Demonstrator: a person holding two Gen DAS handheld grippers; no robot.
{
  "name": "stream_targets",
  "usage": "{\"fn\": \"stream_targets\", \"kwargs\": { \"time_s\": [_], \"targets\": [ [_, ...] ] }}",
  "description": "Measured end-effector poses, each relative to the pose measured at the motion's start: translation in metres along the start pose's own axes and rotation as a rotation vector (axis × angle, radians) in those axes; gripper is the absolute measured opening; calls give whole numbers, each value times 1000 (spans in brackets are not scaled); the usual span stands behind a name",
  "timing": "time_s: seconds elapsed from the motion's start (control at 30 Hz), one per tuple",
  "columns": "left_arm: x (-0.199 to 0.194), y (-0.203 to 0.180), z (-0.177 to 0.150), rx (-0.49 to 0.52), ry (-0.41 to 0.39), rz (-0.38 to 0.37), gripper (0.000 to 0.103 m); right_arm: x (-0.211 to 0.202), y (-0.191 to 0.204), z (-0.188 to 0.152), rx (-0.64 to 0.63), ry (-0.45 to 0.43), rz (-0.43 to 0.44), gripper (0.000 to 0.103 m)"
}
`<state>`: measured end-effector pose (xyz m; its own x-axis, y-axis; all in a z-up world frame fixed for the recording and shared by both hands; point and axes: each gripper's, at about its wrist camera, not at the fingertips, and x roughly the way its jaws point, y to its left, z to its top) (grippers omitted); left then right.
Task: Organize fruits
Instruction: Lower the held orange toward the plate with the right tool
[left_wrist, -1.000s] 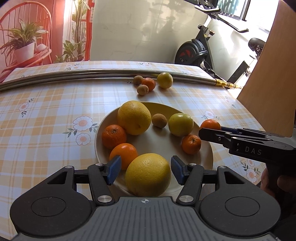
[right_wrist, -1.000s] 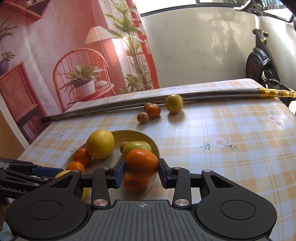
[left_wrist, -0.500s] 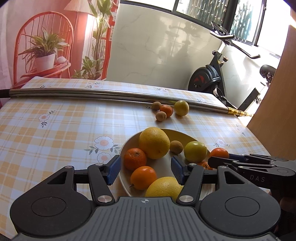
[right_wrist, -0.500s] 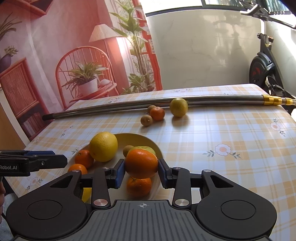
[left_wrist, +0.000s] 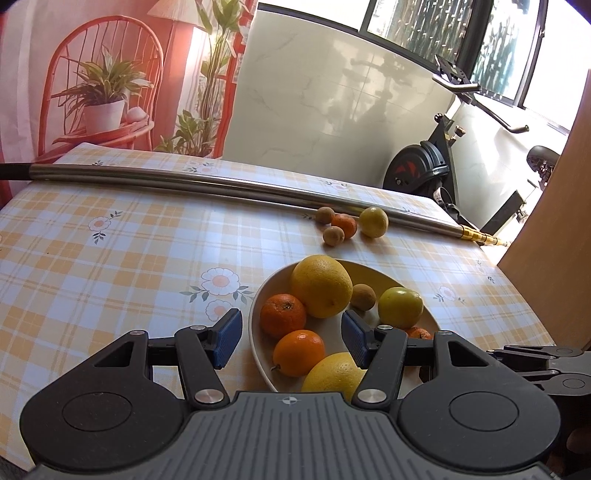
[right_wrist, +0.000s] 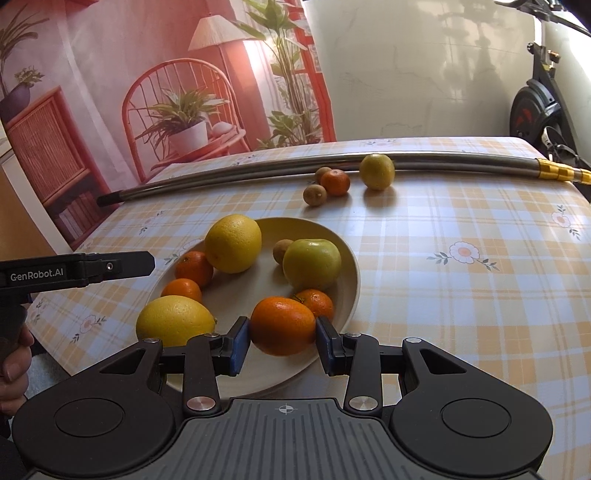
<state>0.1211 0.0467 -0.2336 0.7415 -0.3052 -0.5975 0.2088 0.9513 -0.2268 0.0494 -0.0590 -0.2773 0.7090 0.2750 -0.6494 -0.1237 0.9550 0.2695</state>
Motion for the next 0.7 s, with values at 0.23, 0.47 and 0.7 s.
{"fn": "stream_targets", "kwargs": {
  "time_s": [0.23, 0.47, 0.7],
  "targets": [
    [0, 5, -1, -19, 3, 1, 62, 10, 11, 2, -47, 44, -13, 35],
    [2, 7, -2, -32, 10, 1, 63, 20, 13, 8, -77, 68, -51, 35],
    [4, 9, -2, -39, 14, 5, 63, 29, 8, 14, -83, 71, -67, 35]
  ]
}}
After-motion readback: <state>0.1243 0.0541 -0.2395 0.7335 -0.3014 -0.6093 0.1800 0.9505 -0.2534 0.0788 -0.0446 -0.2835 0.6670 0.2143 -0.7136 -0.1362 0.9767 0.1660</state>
